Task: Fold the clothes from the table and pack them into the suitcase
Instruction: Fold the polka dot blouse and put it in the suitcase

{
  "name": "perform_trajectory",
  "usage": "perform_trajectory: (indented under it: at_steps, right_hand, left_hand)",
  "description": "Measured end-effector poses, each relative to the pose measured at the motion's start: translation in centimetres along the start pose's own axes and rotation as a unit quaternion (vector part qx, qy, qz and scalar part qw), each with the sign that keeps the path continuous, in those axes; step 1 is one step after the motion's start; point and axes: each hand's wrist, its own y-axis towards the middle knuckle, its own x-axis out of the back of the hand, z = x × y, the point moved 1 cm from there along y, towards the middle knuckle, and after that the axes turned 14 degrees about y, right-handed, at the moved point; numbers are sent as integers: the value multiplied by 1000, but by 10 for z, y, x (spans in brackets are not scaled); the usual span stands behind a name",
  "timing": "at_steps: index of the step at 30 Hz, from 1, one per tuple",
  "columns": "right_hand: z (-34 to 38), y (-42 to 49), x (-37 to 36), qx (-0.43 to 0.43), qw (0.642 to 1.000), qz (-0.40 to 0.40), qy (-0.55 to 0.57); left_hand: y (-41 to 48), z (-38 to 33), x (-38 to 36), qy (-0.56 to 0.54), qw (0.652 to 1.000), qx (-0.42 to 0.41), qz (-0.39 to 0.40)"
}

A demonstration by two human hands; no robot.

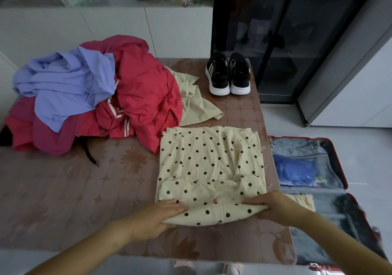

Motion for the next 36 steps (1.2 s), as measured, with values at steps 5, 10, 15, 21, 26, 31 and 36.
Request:
perform_trajectory:
  at_steps: [5, 10, 15, 21, 26, 31, 36]
  right_hand:
    - [25, -24, 21, -23, 986, 34, 160]
    - [32, -9, 45, -82, 964, -69, 243]
    - [26, 37, 52, -86, 923, -269, 260]
    - [21, 69, 56, -130, 914, -331, 194]
    - [26, 67, 31, -123, 941, -309, -56]
    - [26, 69, -18, -110, 965, -181, -153]
    - [17, 79, -21, -121, 966, -178, -140]
  left_hand:
    - [-19, -8, 34, -204, 978, 29, -19]
    - [-3, 12, 60, -316, 918, 143, -190]
    - [40, 29, 70, -298, 851, 277, -331]
    - [76, 40, 79, -312, 820, 319, -358]
    - [78, 21, 52, 46, 919, 224, -321]
    - [89, 8, 14, 156, 959, 199, -132]
    - [98, 12, 13, 141, 960, 208, -124]
